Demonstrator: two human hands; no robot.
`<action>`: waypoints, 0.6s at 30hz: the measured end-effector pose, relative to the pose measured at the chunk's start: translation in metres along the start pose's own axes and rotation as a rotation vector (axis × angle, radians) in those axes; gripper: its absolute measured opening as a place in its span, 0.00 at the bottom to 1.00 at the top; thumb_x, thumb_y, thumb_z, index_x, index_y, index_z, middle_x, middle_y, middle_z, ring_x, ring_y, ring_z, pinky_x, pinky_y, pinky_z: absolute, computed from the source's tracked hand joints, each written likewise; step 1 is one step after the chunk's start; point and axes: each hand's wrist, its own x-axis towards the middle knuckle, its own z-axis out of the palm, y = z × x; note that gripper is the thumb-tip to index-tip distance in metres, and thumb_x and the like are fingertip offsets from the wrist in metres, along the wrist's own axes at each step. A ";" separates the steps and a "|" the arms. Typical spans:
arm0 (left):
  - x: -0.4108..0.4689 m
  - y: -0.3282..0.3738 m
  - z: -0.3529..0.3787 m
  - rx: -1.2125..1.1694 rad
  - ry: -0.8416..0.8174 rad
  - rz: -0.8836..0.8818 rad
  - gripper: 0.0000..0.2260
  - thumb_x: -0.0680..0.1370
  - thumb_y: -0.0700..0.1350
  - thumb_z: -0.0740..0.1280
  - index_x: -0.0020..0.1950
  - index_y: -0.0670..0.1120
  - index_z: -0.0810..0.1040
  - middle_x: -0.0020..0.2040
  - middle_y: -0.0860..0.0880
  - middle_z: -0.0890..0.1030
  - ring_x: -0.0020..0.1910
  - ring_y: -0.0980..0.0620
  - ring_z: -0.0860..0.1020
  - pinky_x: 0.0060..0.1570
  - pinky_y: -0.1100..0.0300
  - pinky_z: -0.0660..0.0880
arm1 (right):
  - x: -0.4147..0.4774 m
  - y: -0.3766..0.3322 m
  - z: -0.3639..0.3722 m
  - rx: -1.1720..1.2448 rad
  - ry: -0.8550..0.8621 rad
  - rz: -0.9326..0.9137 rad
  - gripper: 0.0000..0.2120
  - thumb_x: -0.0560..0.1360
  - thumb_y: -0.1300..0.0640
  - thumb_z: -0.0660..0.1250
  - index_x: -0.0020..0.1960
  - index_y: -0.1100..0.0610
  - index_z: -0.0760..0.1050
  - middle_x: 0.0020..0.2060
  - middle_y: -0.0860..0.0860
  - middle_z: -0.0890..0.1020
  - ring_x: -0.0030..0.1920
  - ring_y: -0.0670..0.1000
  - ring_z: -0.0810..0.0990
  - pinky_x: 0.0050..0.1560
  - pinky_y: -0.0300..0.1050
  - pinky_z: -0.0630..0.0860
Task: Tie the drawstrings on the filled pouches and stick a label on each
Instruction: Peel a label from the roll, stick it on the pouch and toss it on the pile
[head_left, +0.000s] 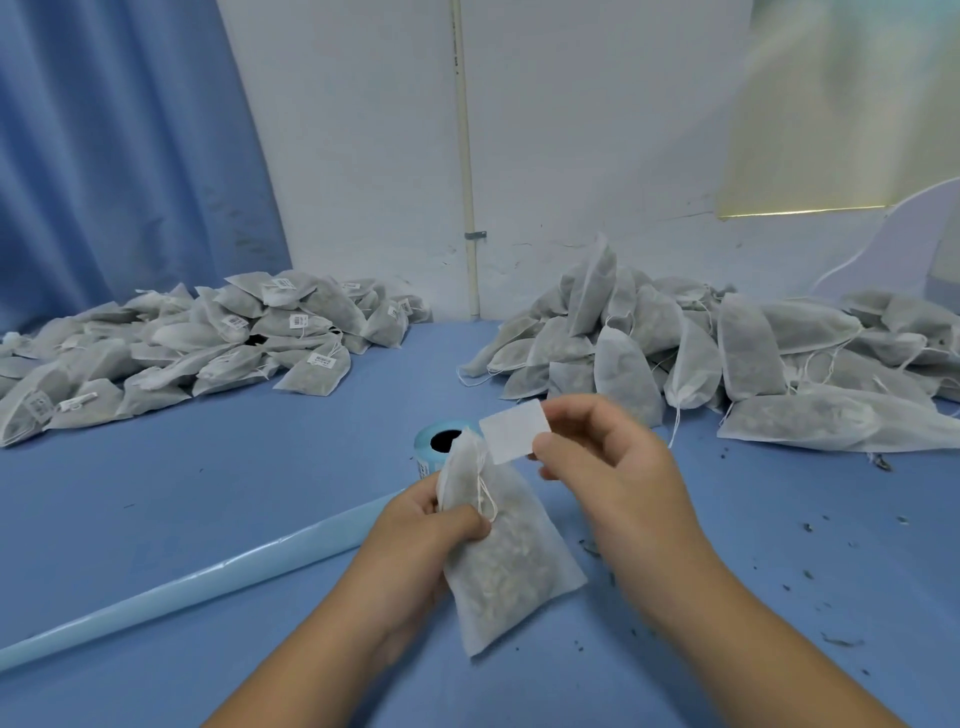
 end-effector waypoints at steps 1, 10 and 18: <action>0.000 0.000 0.000 -0.010 0.012 -0.006 0.19 0.65 0.38 0.66 0.54 0.37 0.80 0.47 0.39 0.83 0.45 0.44 0.82 0.52 0.49 0.77 | -0.001 0.001 0.000 -0.154 0.072 -0.101 0.10 0.71 0.67 0.69 0.45 0.53 0.80 0.38 0.44 0.82 0.39 0.40 0.78 0.42 0.31 0.73; -0.001 0.002 0.002 0.042 0.088 0.048 0.14 0.66 0.37 0.66 0.51 0.42 0.81 0.50 0.36 0.83 0.48 0.40 0.82 0.54 0.43 0.78 | -0.012 0.018 0.010 -0.964 0.056 -0.626 0.15 0.65 0.65 0.69 0.52 0.59 0.79 0.40 0.51 0.79 0.41 0.55 0.79 0.41 0.52 0.78; -0.001 0.001 0.005 0.106 0.117 0.061 0.16 0.63 0.42 0.67 0.50 0.48 0.82 0.43 0.46 0.84 0.43 0.49 0.83 0.46 0.50 0.78 | -0.013 0.020 0.017 -1.014 -0.028 -0.583 0.15 0.64 0.64 0.66 0.51 0.58 0.79 0.38 0.51 0.77 0.39 0.56 0.77 0.38 0.53 0.77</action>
